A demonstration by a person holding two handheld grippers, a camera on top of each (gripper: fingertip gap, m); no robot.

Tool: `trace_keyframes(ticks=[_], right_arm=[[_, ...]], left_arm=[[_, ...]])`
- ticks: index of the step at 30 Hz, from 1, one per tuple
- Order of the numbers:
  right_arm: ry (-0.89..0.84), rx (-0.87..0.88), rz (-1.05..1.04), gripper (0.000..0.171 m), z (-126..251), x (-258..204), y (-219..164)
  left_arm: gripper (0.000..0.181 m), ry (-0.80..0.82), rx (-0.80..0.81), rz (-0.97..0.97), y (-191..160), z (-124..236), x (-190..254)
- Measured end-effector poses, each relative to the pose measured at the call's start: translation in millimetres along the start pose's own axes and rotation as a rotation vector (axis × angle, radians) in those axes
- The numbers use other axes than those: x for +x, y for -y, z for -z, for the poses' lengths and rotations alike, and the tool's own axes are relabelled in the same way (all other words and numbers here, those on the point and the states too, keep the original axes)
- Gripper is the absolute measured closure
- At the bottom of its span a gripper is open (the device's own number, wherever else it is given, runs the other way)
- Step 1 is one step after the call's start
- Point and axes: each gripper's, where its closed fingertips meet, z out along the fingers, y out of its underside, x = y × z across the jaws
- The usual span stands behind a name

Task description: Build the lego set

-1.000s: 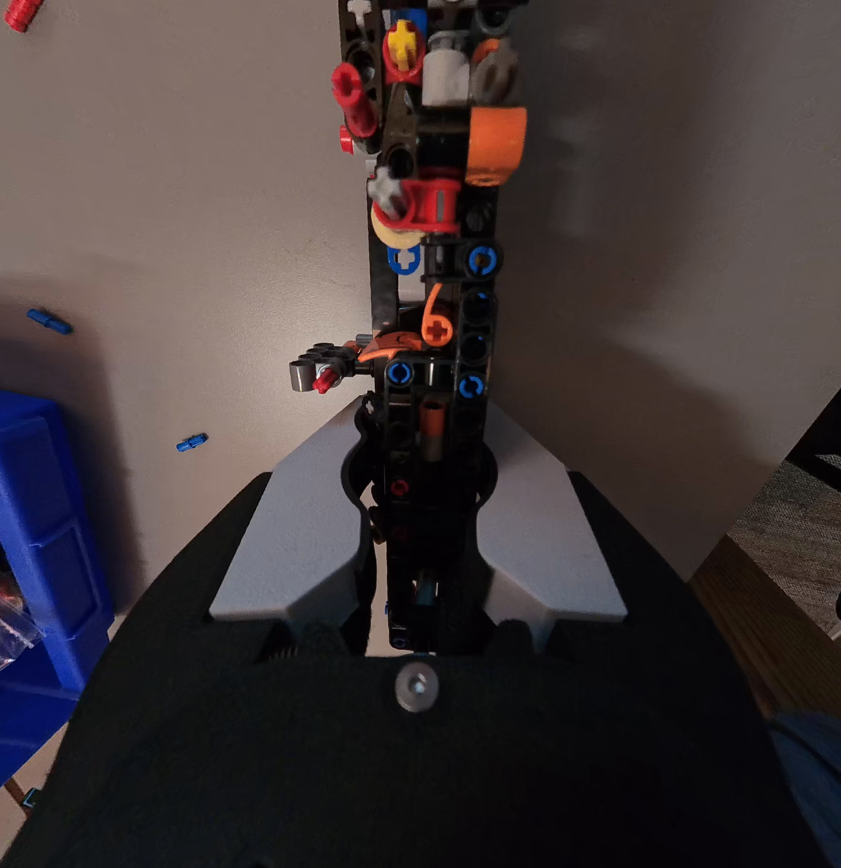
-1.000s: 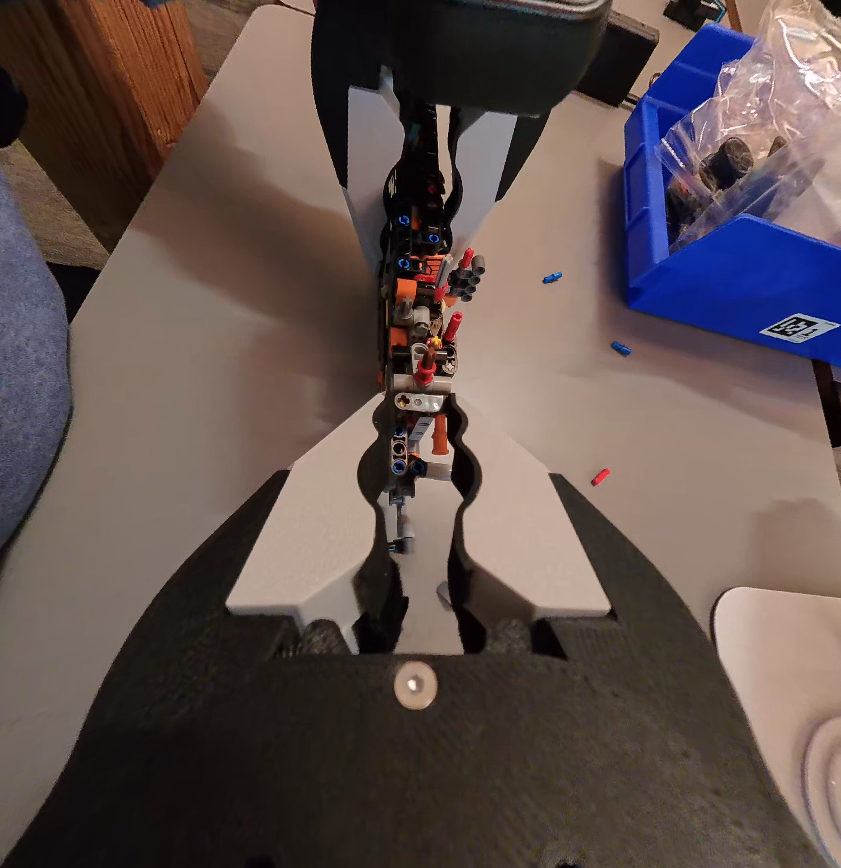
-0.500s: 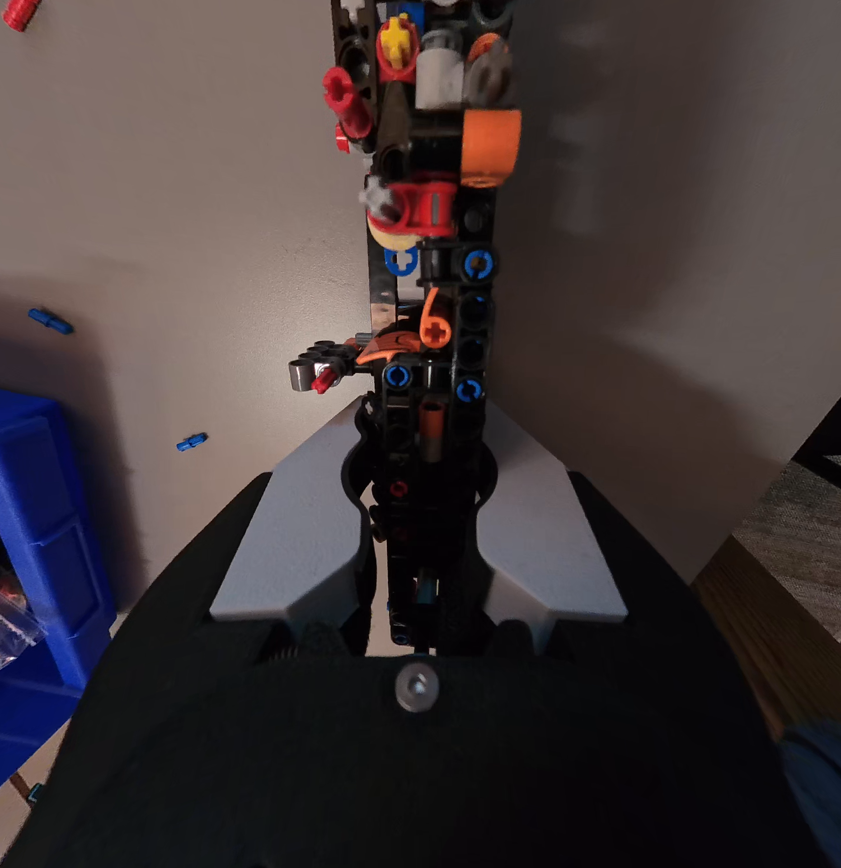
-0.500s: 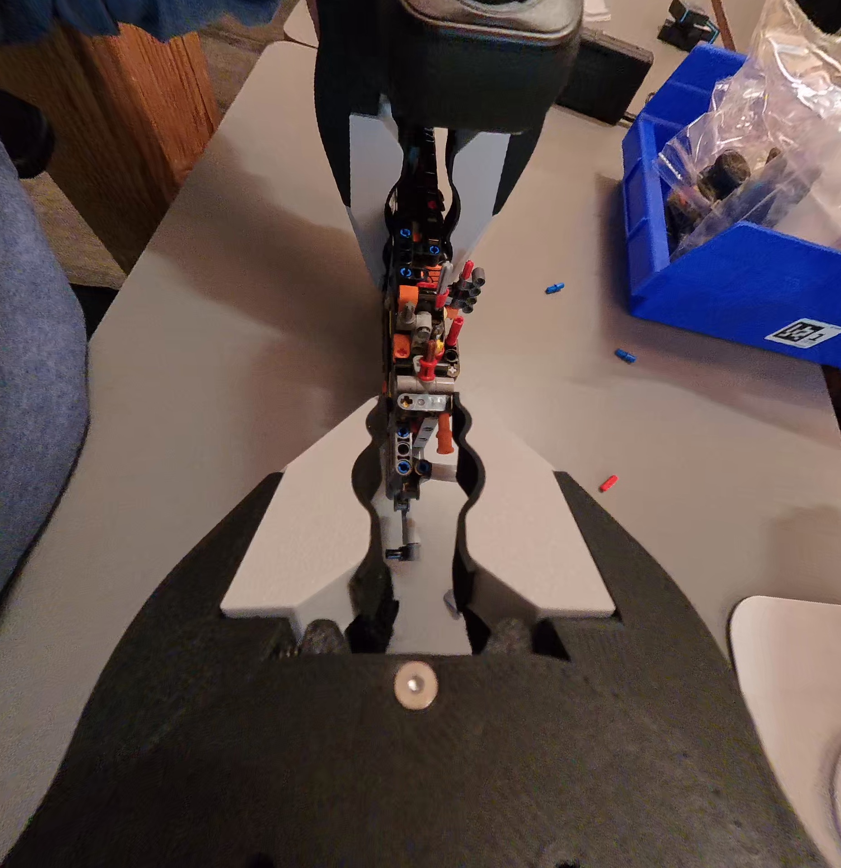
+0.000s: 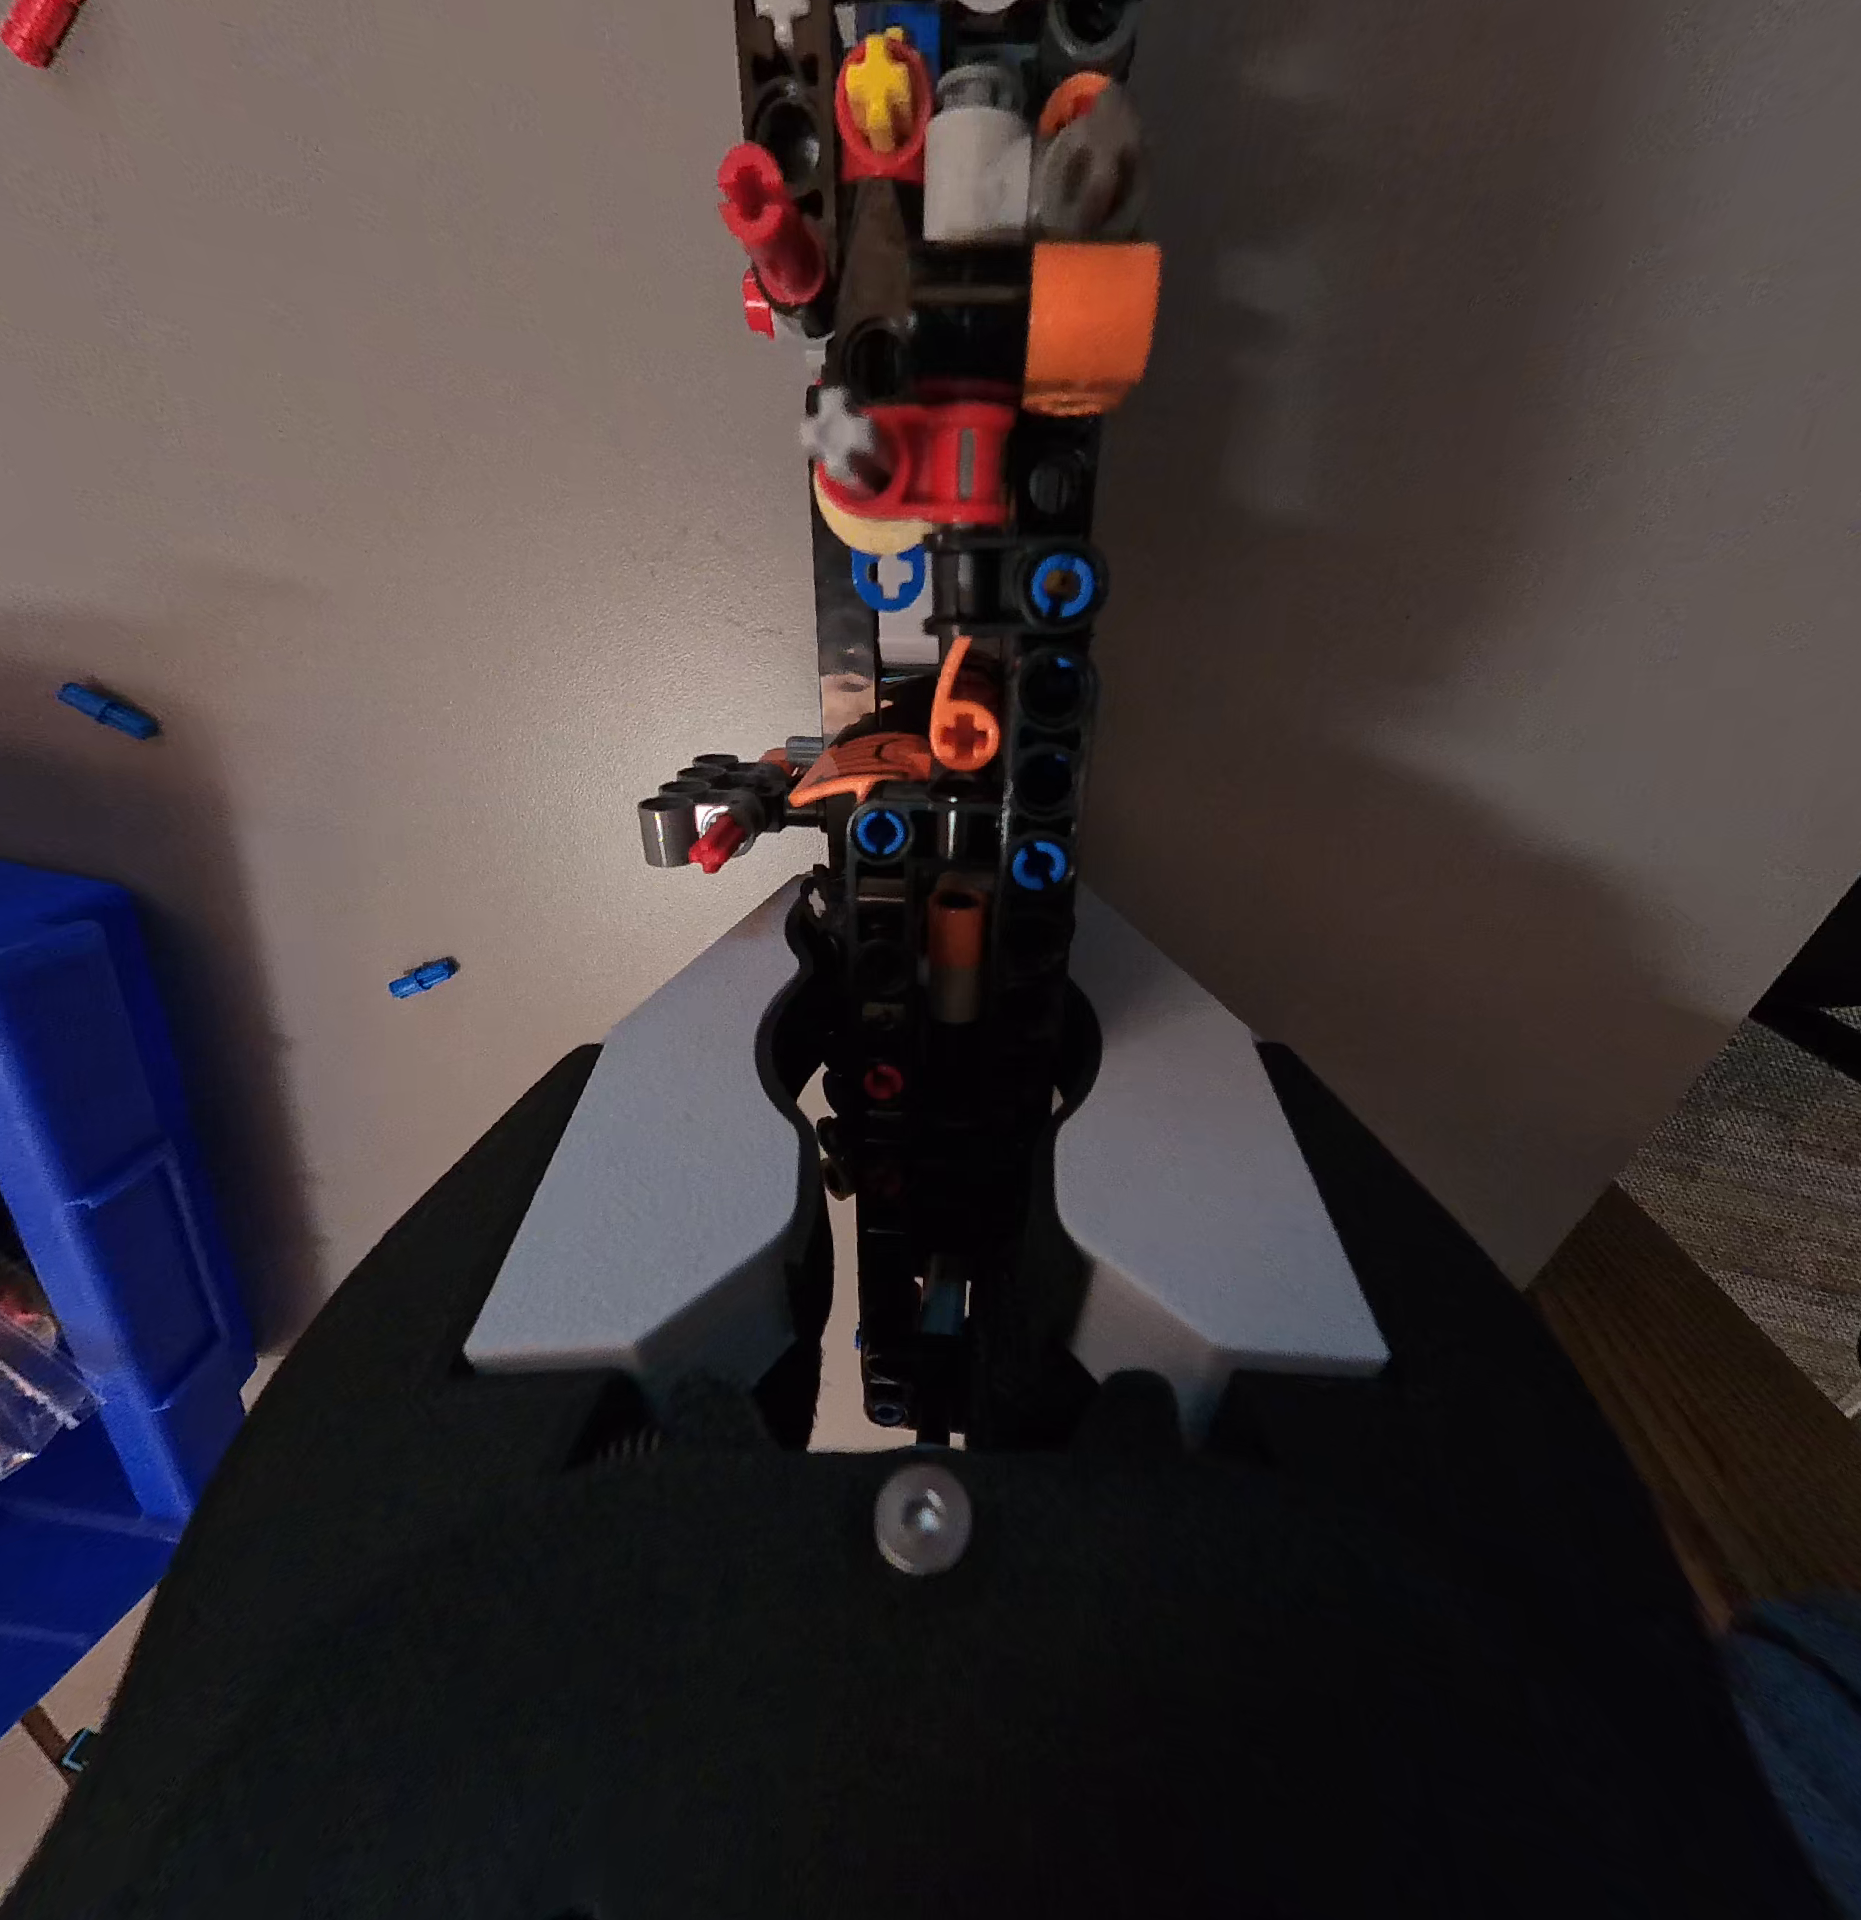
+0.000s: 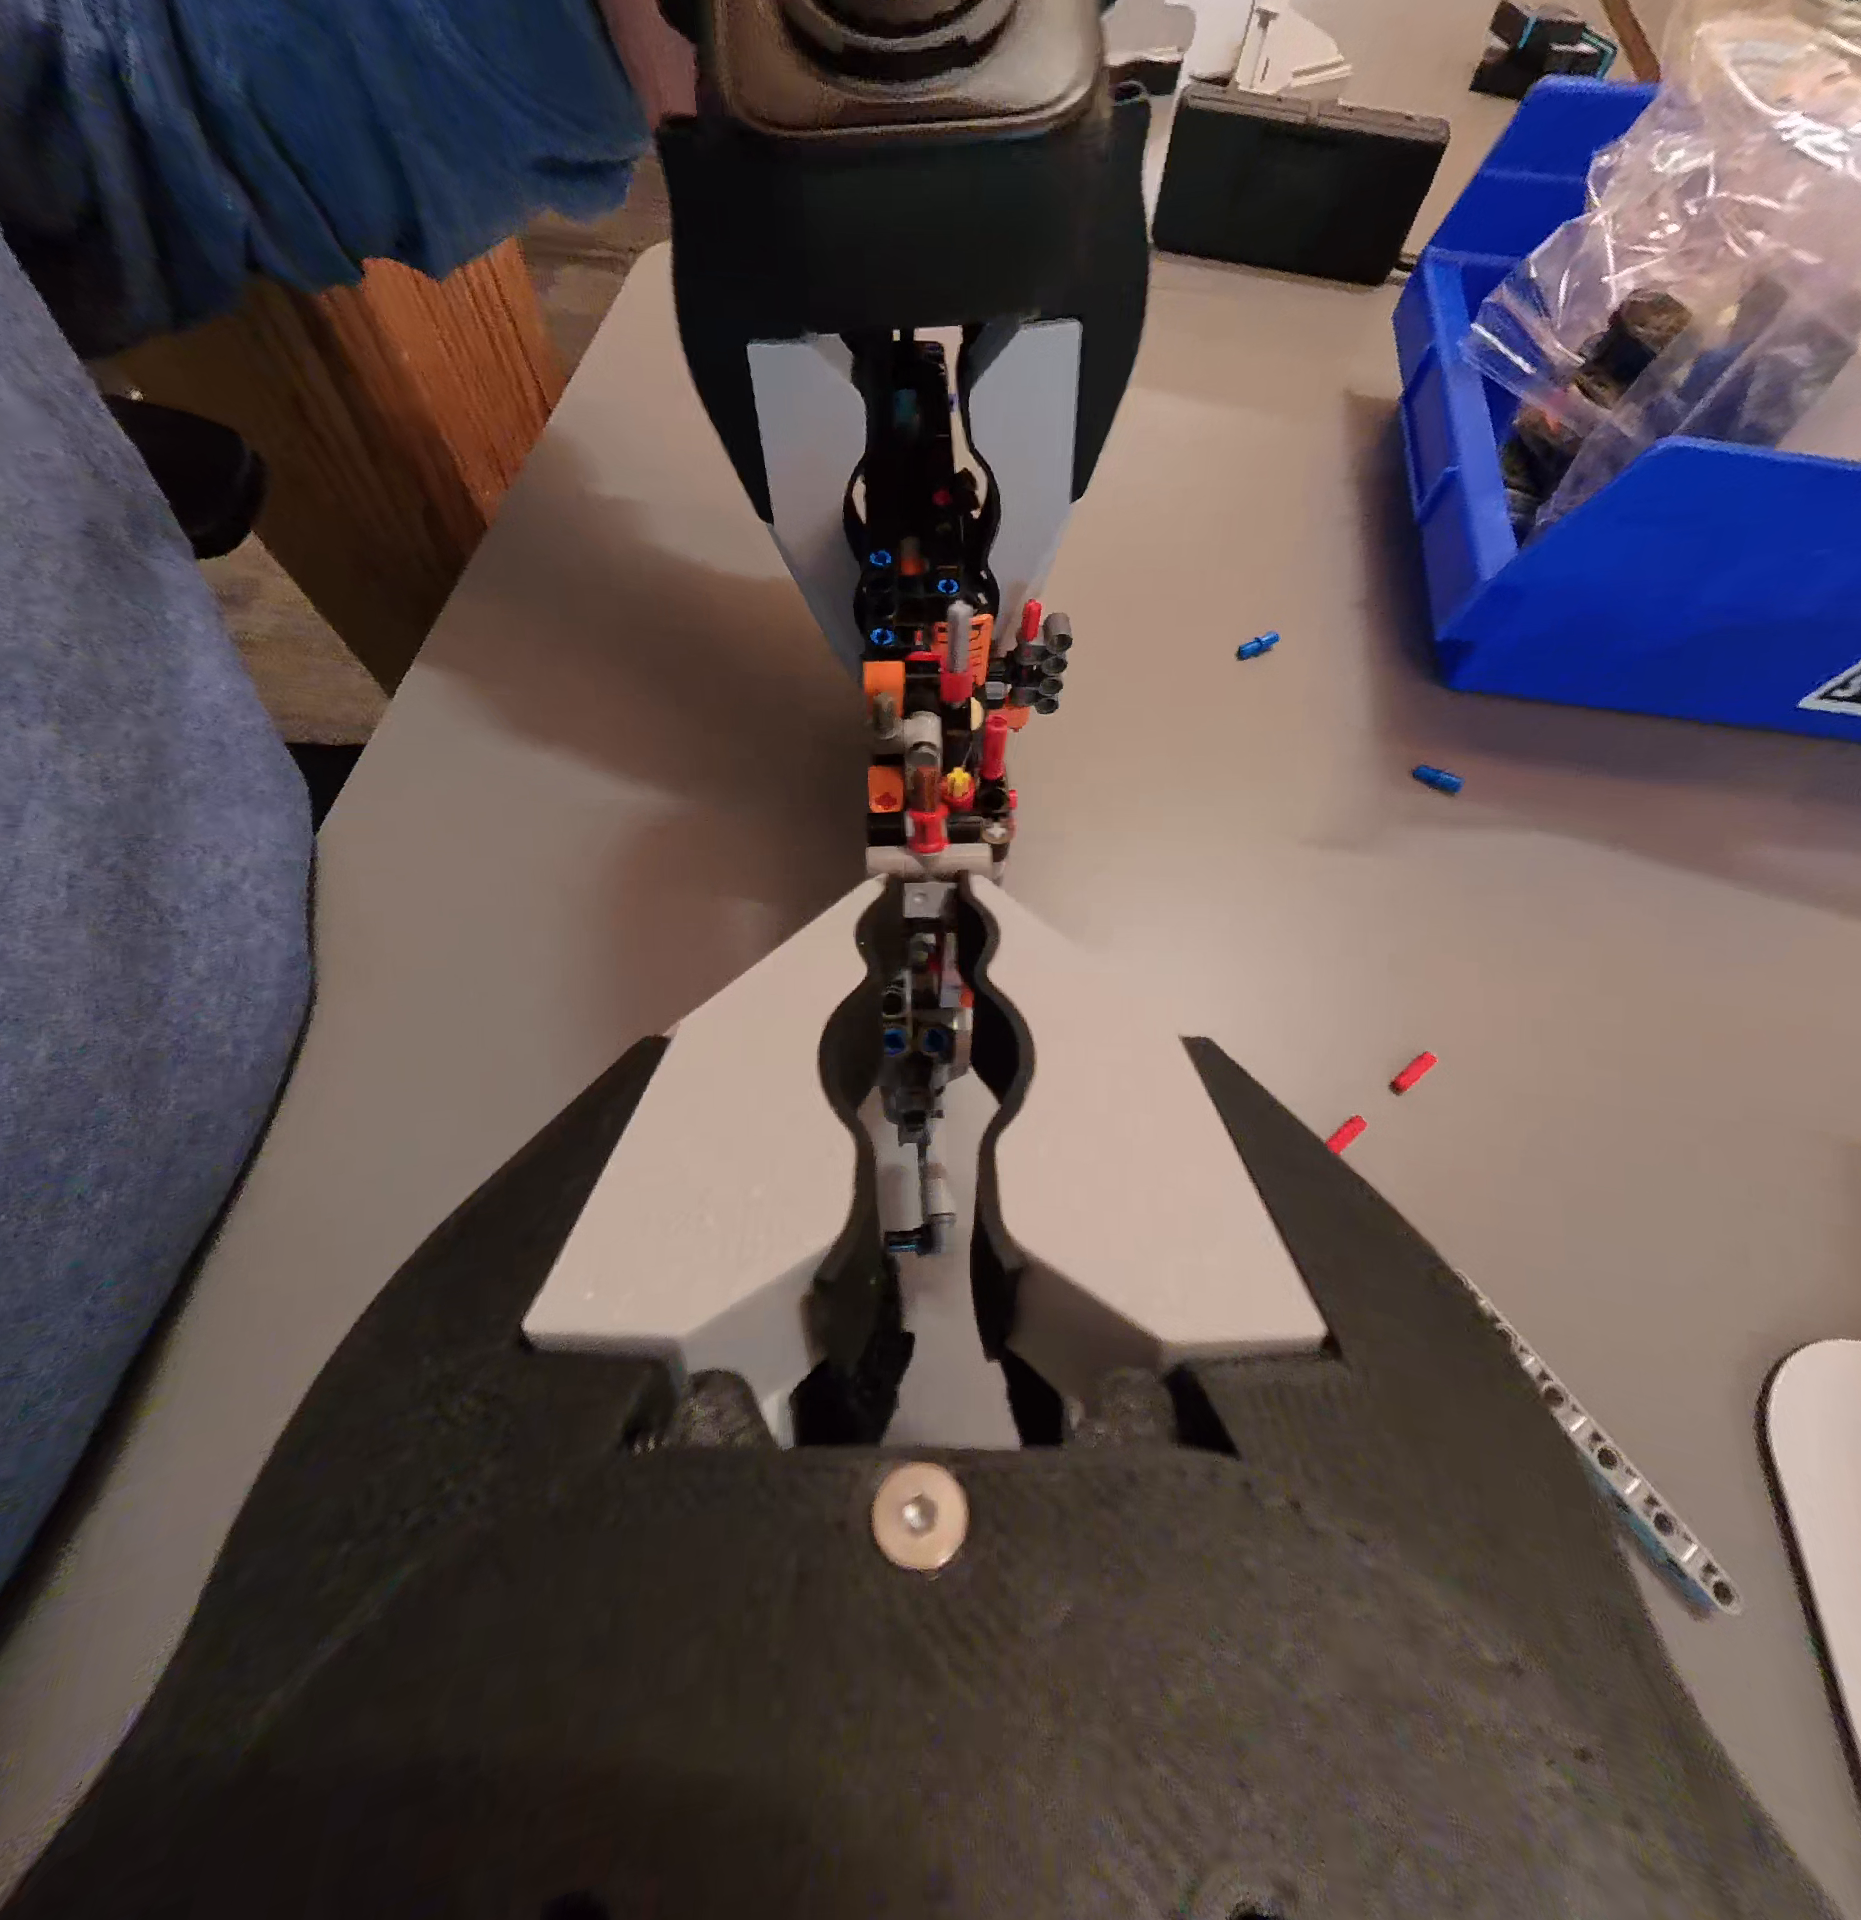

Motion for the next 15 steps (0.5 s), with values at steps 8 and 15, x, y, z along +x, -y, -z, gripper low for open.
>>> trace_keyframes(ticks=[8, 15], right_arm=[[0.006, 0.012, 0.053, 0.171, -0.5, -5.6, -0.9], [-0.036, 0.016, 0.146, 0.171, -0.3, -6.9, -3.2]], left_arm=[[0.146, 0.001, 0.005, 0.000, 0.0, -0.2, 0.4], [0.147, -0.005, 0.016, -0.002, 1.8, 0.5, 0.7]])
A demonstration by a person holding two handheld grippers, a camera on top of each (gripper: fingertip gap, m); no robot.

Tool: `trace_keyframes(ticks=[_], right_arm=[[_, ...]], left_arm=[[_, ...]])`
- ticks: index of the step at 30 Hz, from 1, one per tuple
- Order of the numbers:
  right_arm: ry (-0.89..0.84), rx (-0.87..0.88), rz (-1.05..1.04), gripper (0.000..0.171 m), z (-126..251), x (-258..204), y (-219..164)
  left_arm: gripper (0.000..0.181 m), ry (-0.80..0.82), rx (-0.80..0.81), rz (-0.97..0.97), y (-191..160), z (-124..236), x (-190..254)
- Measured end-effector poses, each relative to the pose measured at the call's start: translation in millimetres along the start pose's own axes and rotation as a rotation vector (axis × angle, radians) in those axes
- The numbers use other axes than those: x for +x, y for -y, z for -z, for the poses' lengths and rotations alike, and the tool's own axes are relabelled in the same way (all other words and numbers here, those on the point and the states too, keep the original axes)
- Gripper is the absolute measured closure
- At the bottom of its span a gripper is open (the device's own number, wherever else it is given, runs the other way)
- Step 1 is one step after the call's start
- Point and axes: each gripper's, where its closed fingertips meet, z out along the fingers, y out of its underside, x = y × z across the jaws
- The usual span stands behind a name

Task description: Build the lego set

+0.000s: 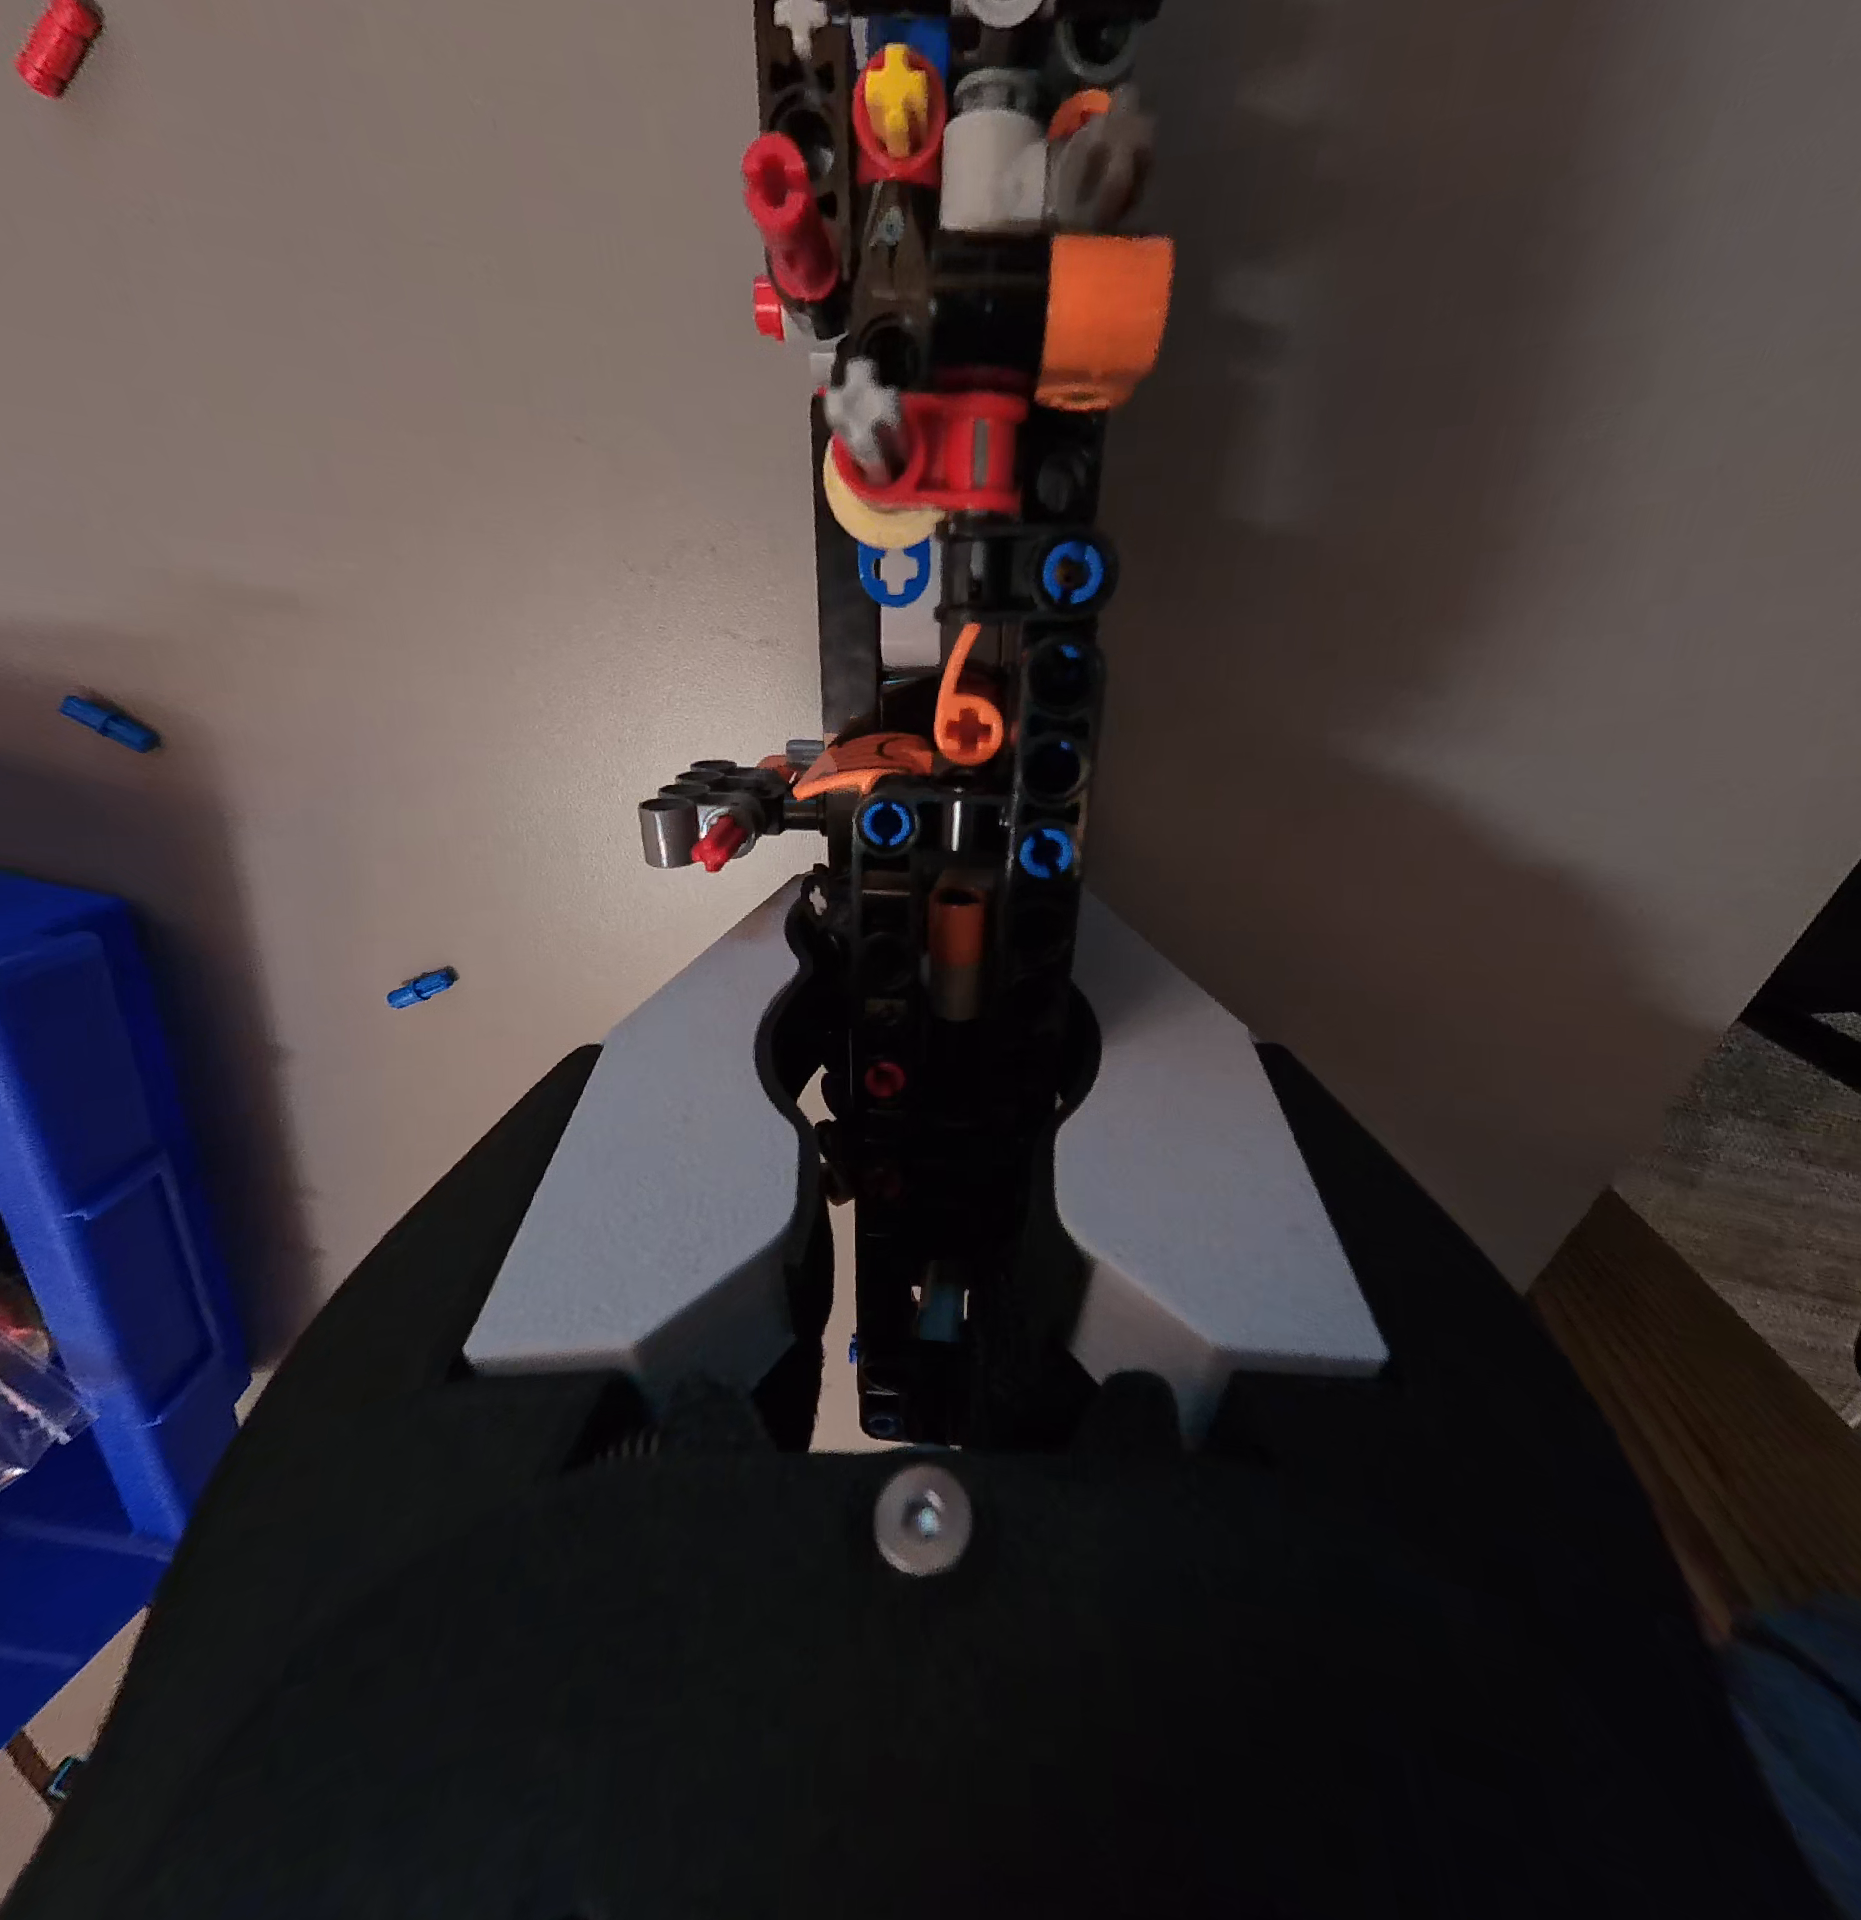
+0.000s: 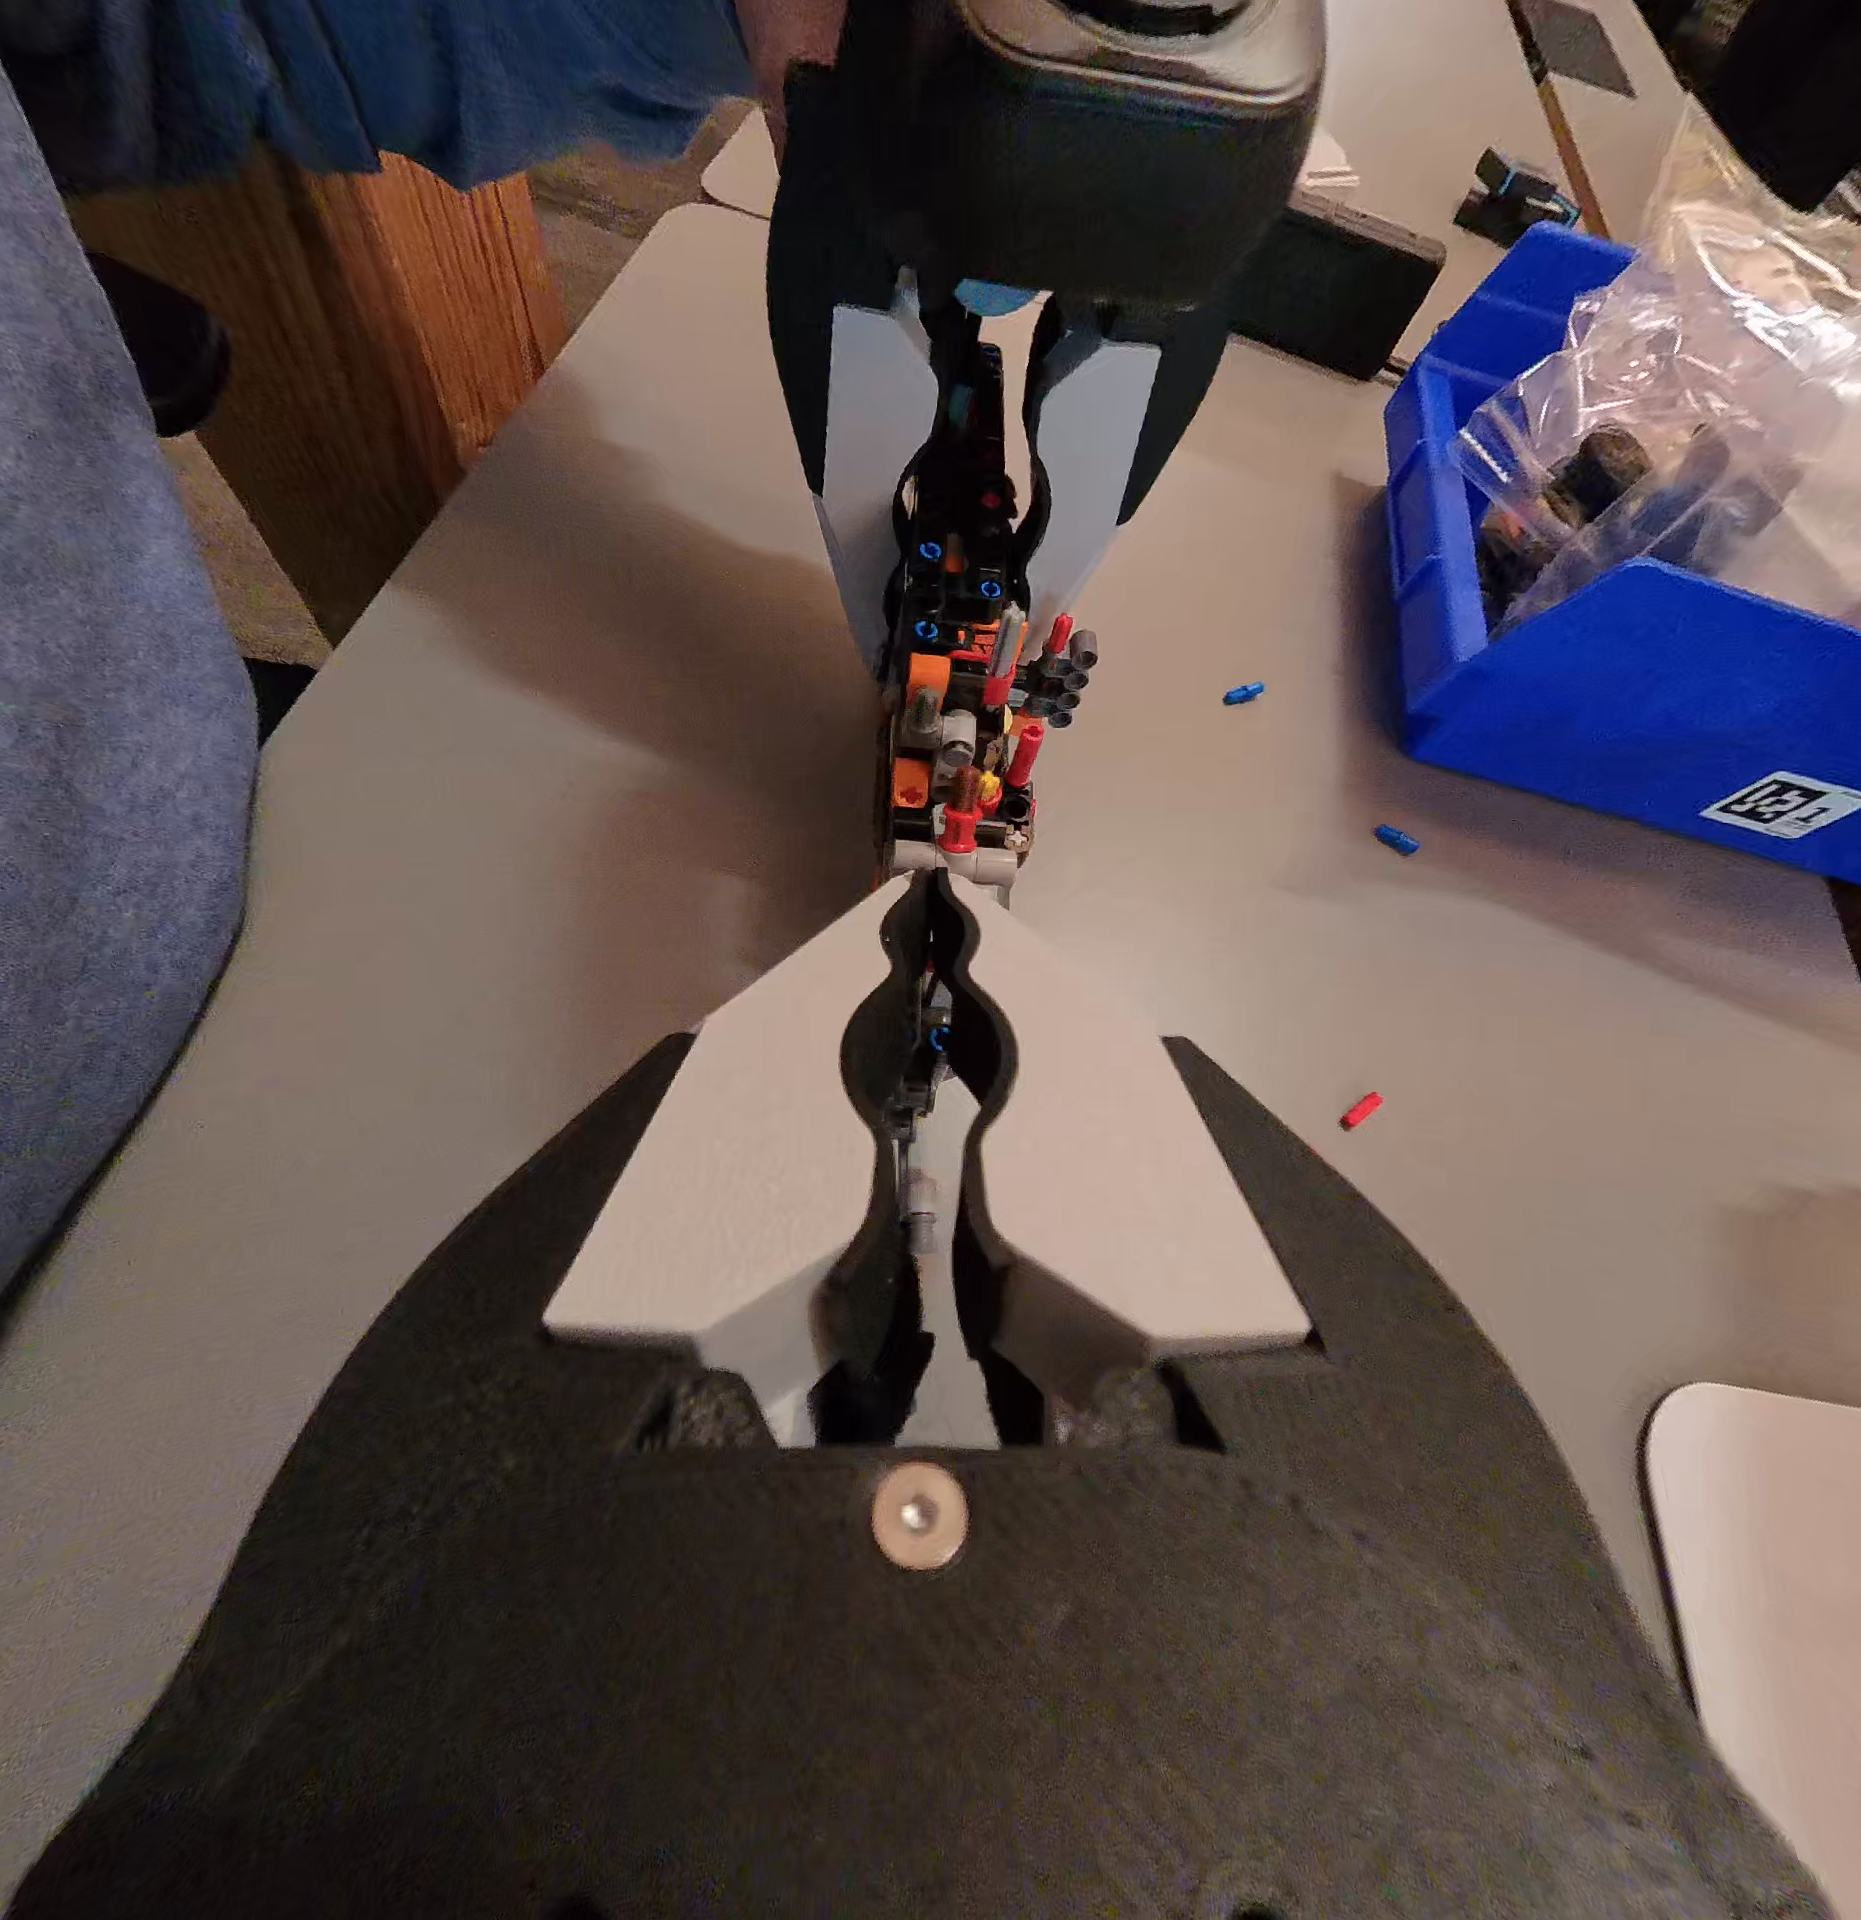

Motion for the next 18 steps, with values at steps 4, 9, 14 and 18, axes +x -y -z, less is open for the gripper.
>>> trace_keyframes(ticks=[4, 9, 14, 18], right_arm=[[-0.007, -0.011, 0.033, 0.171, -1.3, -2.4, -2.5], [-0.032, -0.047, 0.060, 0.171, -1.1, 0.3, -4.2], [-0.018, 0.043, -0.043, 0.161, 14.5, 6.0, 13.5], [-0.036, 0.011, -0.085, 0.148, 29.1, 14.2, 9.3]], left_arm=[[0.146, -0.004, -0.001, -0.004, 0.0, -0.3, 0.3], [0.146, -0.008, 0.004, 0.002, 1.3, 0.7, 0.3], [0.146, -0.010, 0.005, -0.005, 2.3, -1.2, 0.9], [0.146, 0.010, 0.000, -0.017, 2.4, -1.1, 0.5]])
